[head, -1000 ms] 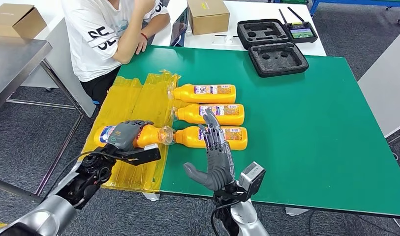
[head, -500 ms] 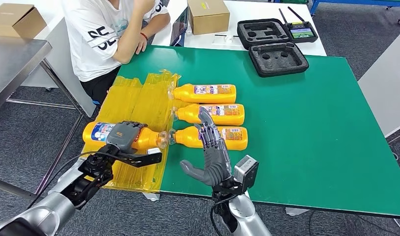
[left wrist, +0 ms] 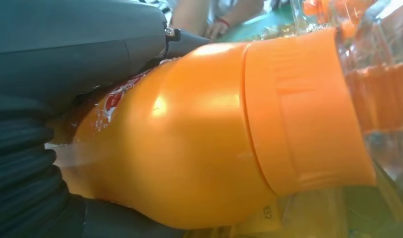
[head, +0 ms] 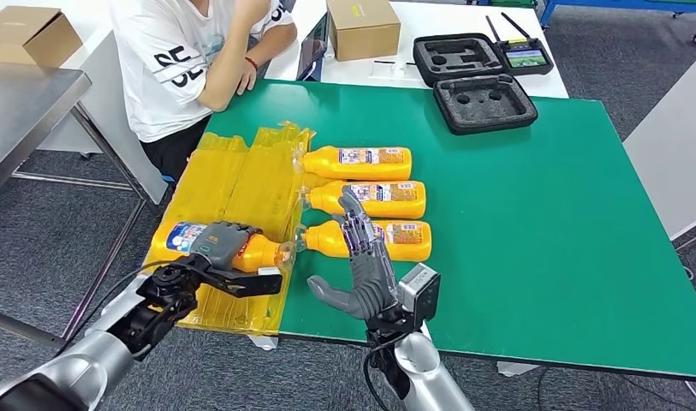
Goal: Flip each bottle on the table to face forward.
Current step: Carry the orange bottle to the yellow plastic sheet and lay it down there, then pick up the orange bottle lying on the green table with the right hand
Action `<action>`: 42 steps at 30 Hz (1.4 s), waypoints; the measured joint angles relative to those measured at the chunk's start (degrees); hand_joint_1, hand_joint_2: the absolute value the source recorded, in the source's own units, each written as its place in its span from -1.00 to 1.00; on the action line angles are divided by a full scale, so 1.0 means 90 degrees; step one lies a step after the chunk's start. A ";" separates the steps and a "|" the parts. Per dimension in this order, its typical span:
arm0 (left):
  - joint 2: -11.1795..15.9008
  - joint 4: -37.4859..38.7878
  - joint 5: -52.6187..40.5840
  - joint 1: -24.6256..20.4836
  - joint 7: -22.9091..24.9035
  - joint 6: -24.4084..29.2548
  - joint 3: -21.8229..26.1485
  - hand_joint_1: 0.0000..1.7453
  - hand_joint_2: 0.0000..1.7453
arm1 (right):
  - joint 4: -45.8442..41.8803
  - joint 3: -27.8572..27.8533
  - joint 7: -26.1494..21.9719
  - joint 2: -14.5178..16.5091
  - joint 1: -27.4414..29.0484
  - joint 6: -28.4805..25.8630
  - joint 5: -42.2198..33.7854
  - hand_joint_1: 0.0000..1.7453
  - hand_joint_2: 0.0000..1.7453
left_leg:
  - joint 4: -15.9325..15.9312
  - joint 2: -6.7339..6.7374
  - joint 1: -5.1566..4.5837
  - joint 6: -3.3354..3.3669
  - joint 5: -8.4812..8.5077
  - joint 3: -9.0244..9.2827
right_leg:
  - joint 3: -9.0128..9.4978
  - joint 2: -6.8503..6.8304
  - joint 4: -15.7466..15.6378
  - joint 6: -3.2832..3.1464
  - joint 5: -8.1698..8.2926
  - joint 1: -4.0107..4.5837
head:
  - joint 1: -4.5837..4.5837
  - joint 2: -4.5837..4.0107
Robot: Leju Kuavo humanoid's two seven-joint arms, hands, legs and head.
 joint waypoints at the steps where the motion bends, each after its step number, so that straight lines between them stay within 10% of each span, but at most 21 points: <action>1: -0.0002 0.0055 0.0068 -0.0056 -0.0113 -0.0110 0.0007 1.00 1.00 | 0.0020 0.0002 0.0005 0.0000 -0.0006 0.0000 -0.0006 -1.00 1.00 | 0.0000 0.0000 0.0000 0.0000 0.0000 0.0003 | 0.0002 0.0000 0.0000 0.0000 0.0000 0.0000 | 0.0001 0.0000; 5: -0.0002 0.0359 0.0384 -0.0354 -0.0574 -0.0656 0.0010 0.98 1.00 | 0.0134 0.0037 0.0006 -0.0002 -0.0059 0.0004 -0.0034 -1.00 1.00 | 0.0000 -0.0001 0.0000 0.0000 0.0005 0.0009 | 0.0009 0.0000 0.0000 -0.0001 0.0001 0.0001 | -0.0001 -0.0001; 10: 0.0059 0.0760 0.0547 -0.0692 -0.0756 -0.1044 -0.0071 -0.99 1.00 | 0.0312 0.0118 -0.0044 -0.0002 -0.0117 0.0019 -0.0128 -1.00 1.00 | -0.0001 0.0005 0.0001 -0.0004 0.0008 0.0015 | 0.0011 0.0003 0.0002 -0.0002 0.0003 0.0002 | -0.0001 0.0000; 16: 0.0087 0.1051 0.0603 -0.0858 -0.0719 -0.1169 -0.0152 -1.00 1.00 | 0.0481 0.0200 -0.0051 0.0002 -0.0219 0.0019 -0.0157 -1.00 1.00 | -0.0002 0.0003 0.0002 -0.0004 0.0008 0.0017 | 0.0014 0.0002 0.0003 -0.0002 0.0003 0.0002 | -0.0001 -0.0001; 20: 0.0094 0.1149 0.0656 -0.0915 -0.0723 -0.1221 -0.0206 -1.00 -1.00 | 0.0562 0.0220 -0.0044 0.0010 -0.0268 0.0019 -0.0185 -1.00 1.00 | -0.0002 0.0004 0.0001 -0.0004 0.0008 0.0018 | 0.0016 0.0002 0.0003 -0.0002 0.0003 0.0002 | 0.0001 0.0000; 42: 0.0491 0.0687 0.3220 -0.0831 -0.1789 -0.2771 -0.0097 -1.00 -1.00 | 0.0732 0.0366 0.0254 0.0004 -0.0266 -0.0242 -0.0246 -1.00 1.00 | -0.0002 0.0001 0.0001 -0.0004 0.0009 0.0026 | 0.0022 0.0001 0.0003 -0.0002 0.0003 0.0001 | 0.0000 -0.0001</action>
